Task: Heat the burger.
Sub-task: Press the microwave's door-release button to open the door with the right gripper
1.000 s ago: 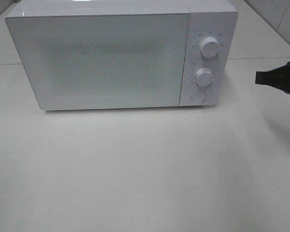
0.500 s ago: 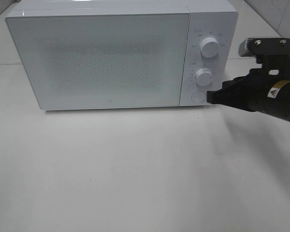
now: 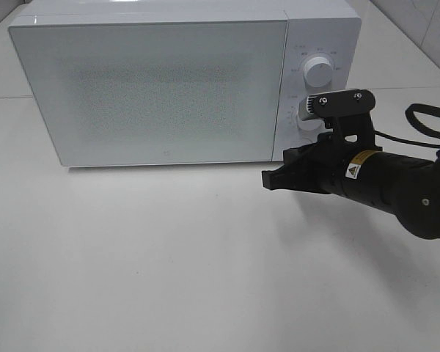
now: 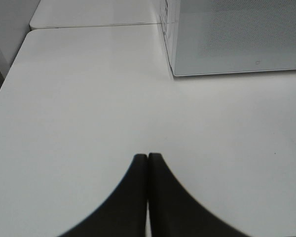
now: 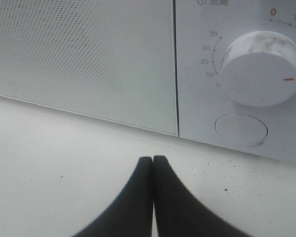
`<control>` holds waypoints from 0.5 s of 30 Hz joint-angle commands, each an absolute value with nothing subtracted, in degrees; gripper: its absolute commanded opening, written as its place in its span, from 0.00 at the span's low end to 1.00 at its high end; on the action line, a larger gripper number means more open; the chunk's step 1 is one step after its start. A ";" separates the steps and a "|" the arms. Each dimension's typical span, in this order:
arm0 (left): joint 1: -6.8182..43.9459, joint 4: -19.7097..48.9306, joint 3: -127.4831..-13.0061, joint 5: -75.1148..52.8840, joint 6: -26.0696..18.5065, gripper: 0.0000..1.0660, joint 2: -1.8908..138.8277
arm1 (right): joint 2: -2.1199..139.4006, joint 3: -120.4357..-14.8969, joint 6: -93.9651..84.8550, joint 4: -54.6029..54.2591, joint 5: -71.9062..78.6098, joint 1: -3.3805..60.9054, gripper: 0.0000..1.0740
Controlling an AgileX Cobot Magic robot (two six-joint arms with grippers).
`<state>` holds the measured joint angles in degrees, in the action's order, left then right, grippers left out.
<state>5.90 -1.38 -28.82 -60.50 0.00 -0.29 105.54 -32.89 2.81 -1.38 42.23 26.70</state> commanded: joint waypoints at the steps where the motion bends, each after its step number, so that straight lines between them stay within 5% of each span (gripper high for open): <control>1: 5.96 -1.20 -28.65 -59.53 0.00 0.00 -1.43 | 108.17 -35.75 6.65 -4.13 43.26 26.59 0.00; 15: 5.96 -1.20 -28.65 -59.53 0.00 0.00 -1.43 | 113.73 -39.59 29.56 -9.22 44.18 26.53 0.00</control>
<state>5.90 -1.38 -28.82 -60.50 0.00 -0.29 113.79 -39.08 27.27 -9.17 43.37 26.70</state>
